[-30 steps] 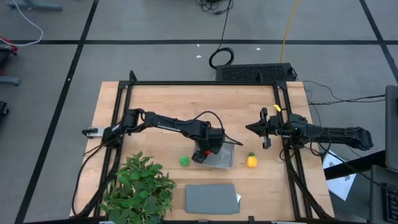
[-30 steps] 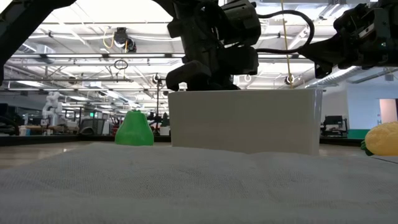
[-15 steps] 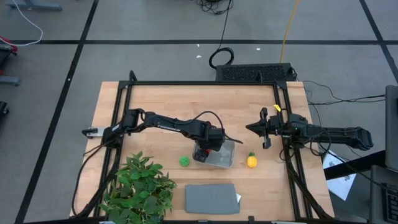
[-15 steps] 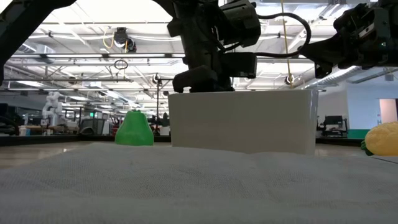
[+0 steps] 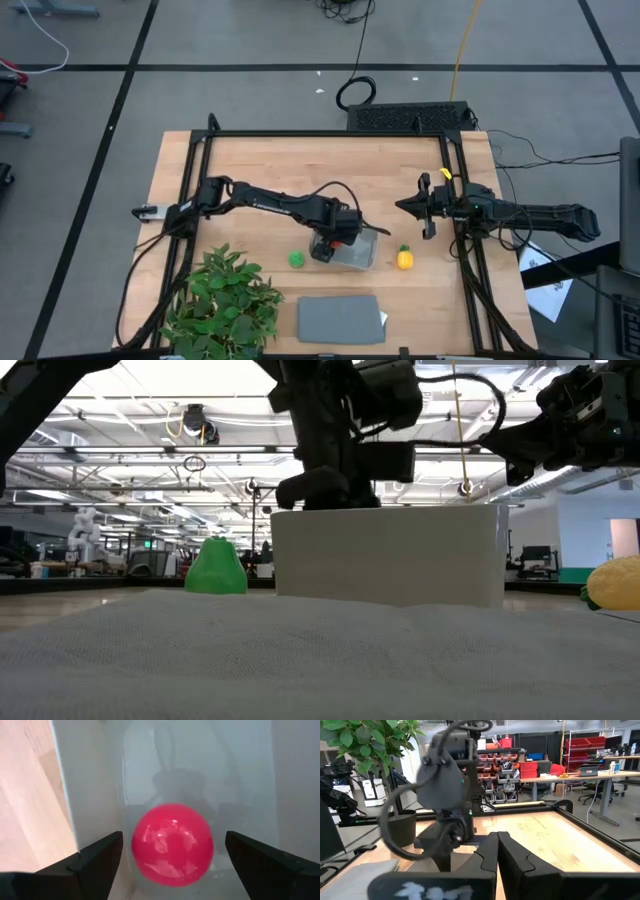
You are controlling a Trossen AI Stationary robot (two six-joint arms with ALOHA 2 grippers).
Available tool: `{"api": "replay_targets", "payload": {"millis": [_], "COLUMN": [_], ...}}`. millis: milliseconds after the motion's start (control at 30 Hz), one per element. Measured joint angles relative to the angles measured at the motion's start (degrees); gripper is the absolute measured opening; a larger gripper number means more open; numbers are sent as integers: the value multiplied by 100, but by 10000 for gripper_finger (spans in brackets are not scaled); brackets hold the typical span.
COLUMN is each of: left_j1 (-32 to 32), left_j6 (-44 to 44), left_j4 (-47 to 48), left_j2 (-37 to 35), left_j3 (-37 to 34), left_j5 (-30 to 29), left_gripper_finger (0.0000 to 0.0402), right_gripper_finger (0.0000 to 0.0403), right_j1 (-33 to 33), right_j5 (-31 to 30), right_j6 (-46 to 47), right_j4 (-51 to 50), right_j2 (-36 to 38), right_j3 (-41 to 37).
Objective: Pick and placing Produce into tupperware
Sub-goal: Put the yellow pineapple into the gray bin
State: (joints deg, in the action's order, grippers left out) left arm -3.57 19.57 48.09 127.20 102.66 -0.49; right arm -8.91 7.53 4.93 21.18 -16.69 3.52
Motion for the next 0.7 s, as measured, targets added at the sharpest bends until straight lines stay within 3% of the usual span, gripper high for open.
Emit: {"api": "replay_targets", "payload": {"millis": [467, 567, 700], "left_j1": [-21, 36, 143], "left_j6": [268, 326, 282], "left_j4": [1492, 1926, 2518], "left_j2": [-15, -15, -33], "left_j3": [1535, 1840, 2099], "left_j5": [-265, -301, -615], "left_gripper_finger": [349, 327, 262], "right_gripper_finger": [0, 0, 0], "right_j1": [0, 1, 1], "right_j5": [0, 0, 1], "right_j6": [42, 42, 42], "right_j4": [-3, -5, -22], "right_j2": [-2, -1, -1], "right_j3": [-1, 0, 1]}}
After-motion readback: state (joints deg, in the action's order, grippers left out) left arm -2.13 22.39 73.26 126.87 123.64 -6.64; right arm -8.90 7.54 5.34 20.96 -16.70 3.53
